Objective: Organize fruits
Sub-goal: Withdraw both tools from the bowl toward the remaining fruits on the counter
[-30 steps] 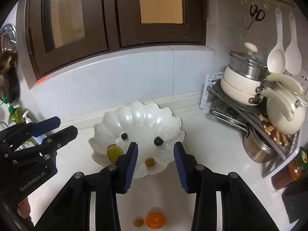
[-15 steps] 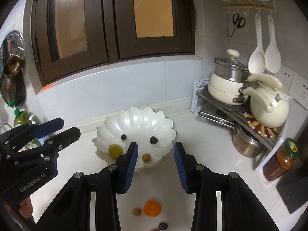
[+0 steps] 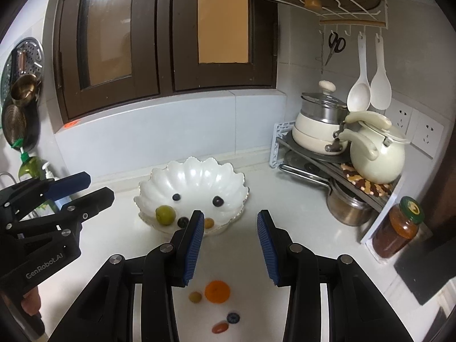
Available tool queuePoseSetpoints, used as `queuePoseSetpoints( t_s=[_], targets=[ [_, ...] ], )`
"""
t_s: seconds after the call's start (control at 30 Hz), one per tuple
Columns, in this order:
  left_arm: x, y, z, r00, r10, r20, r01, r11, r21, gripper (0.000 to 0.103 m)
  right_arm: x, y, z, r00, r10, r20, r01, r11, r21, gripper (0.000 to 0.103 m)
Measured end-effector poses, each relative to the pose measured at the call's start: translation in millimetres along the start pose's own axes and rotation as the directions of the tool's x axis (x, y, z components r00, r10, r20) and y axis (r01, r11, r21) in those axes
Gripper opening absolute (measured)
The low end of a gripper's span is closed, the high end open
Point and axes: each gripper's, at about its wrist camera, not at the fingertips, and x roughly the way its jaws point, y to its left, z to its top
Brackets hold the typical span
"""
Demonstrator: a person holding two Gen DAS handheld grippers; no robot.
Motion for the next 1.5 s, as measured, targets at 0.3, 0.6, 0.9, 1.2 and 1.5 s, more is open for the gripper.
queuePoseSetpoints(
  t_s=[0.3,0.6,0.9,1.2,1.5],
  targets=[
    [-8.2,-6.5,-18.1,1.0,-0.017,-0.016,0.018,0.999,0.036,0.043,-8.2,0.2,-20.3,1.0,-0.011,-0.027,0.011,1.0,0.014,0.04],
    [-6.8,-10.6,-37.3,0.998,-0.033,-0.056,0.035,0.998,0.047,0.043,-9.1,3.9,-39.3,0.997,-0.022,-0.07,0.024,0.999,0.025,0.04],
    [-1.2,-14.9,-53.5,0.994,-0.06,-0.094,0.066,0.996,0.067,0.043,-3.5,3.5,-61.7,0.993,0.002,-0.121,0.007,0.997,0.074,0.04],
    [11.5,-17.8,-69.7,0.985,-0.106,-0.135,0.117,0.99,0.077,0.043,-7.3,4.6,-75.3,0.994,-0.06,-0.096,0.069,0.993,0.093,0.04],
    [25.5,-23.1,-80.7,0.977,-0.134,-0.166,0.151,0.984,0.097,0.043,-1.4,7.4,-96.4,0.991,-0.058,-0.12,0.076,0.986,0.147,0.04]
  ],
)
